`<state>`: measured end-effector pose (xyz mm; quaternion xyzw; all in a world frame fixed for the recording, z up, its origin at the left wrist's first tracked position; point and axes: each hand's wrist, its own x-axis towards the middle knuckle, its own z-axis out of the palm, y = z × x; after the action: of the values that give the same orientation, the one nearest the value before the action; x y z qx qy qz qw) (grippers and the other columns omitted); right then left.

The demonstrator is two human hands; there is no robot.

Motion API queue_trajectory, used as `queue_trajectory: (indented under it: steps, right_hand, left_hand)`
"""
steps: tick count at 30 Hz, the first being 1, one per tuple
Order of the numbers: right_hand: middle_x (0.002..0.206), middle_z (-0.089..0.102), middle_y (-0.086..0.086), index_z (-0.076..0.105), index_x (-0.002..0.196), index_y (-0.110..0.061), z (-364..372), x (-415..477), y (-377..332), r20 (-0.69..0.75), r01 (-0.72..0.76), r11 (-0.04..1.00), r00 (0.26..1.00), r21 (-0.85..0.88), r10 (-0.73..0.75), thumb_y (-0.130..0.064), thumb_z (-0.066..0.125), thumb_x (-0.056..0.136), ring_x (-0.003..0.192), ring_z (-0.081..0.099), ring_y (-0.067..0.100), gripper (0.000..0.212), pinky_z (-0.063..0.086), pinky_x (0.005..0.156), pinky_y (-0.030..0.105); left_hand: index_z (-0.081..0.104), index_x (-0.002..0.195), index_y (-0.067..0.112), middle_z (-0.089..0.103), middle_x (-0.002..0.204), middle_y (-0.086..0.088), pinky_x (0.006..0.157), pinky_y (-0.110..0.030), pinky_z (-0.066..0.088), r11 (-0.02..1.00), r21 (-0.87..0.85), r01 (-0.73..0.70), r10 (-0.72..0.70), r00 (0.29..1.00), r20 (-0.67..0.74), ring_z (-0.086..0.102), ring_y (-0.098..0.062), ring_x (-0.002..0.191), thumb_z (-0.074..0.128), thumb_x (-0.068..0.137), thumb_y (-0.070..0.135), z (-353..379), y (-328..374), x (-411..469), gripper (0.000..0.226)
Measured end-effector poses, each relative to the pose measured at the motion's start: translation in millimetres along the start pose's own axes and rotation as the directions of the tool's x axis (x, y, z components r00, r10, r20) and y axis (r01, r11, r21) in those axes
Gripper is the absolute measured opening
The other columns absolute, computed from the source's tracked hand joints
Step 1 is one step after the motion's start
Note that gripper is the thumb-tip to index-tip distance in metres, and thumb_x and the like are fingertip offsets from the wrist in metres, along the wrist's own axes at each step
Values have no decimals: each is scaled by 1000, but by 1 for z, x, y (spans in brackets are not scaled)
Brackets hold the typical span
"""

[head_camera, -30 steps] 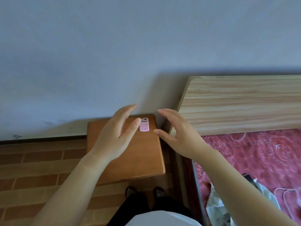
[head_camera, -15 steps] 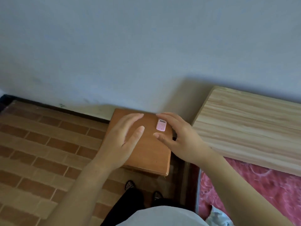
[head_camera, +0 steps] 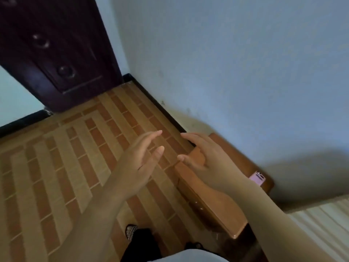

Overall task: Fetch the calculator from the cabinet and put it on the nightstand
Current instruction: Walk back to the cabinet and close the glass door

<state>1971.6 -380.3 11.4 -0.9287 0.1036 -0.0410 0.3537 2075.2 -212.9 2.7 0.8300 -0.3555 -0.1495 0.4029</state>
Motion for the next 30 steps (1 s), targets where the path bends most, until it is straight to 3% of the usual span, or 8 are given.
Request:
queue_trajectory:
  steps: [3,6,8,12,17,22,24,30]
  right_hand:
    - [143,36,-15,33,137,-36,26,44,-41,68,79,997,995,17,-80,-56,41,83,117,31,-9,58,31,99,13]
    - [145,33,-16,31,137,-37,65,92,-88,119,149,989,982,13,-150,-57,42,83,125,31,-5,59,30,101,17]
    - [146,30,-19,29,137,-41,96,122,-121,144,185,983,972,12,-184,-58,45,83,129,30,-3,58,29,104,22]
    - [146,27,-25,26,135,-46,157,169,-187,229,298,953,926,51,-301,-56,48,84,120,23,-13,57,19,96,11]
    - [146,28,-23,27,135,-45,218,211,-258,362,410,906,832,108,-420,-54,50,84,124,24,-10,57,22,98,18]
    - [143,30,-25,26,135,-46,267,255,-309,446,506,851,735,140,-511,-52,50,85,118,23,-14,56,19,91,7]
    - [143,33,-22,29,136,-41,286,281,-329,453,542,827,705,154,-546,-52,49,85,120,25,-13,56,23,95,8]
    - [144,31,-22,29,137,-40,336,383,-373,472,562,814,683,147,-557,-53,48,85,119,24,-12,57,23,98,16]
  left_hand:
    - [34,130,50,31,129,38,90,-13,28,996,-12,84,-85,988,-125,27,23,117,34,89,59,-51,-37,-10,42]
    - [32,127,55,28,122,44,87,-12,26,984,-2,176,-172,960,-220,25,30,109,34,87,59,-107,-74,-25,40]
    - [32,129,53,29,127,39,94,-19,25,973,13,230,-219,940,-263,27,21,114,33,87,62,-144,-98,-37,43]
    - [32,131,49,31,131,30,97,-25,25,948,39,314,-276,880,-387,30,8,121,33,86,63,-211,-146,-68,47]
    - [35,132,46,32,129,36,96,-19,26,917,-41,396,-363,789,-496,26,26,115,38,88,57,-269,-192,-108,45]
    - [30,126,55,25,114,51,81,2,23,891,-34,453,-390,724,-569,22,37,105,37,88,57,-312,-233,-122,39]
    - [28,124,58,24,114,51,80,7,21,889,-46,455,-394,711,-583,22,36,105,36,88,57,-335,-251,-118,37]
    - [33,131,48,32,121,42,86,-6,28,893,-90,442,-399,681,-615,27,30,110,38,88,53,-413,-327,-76,44]
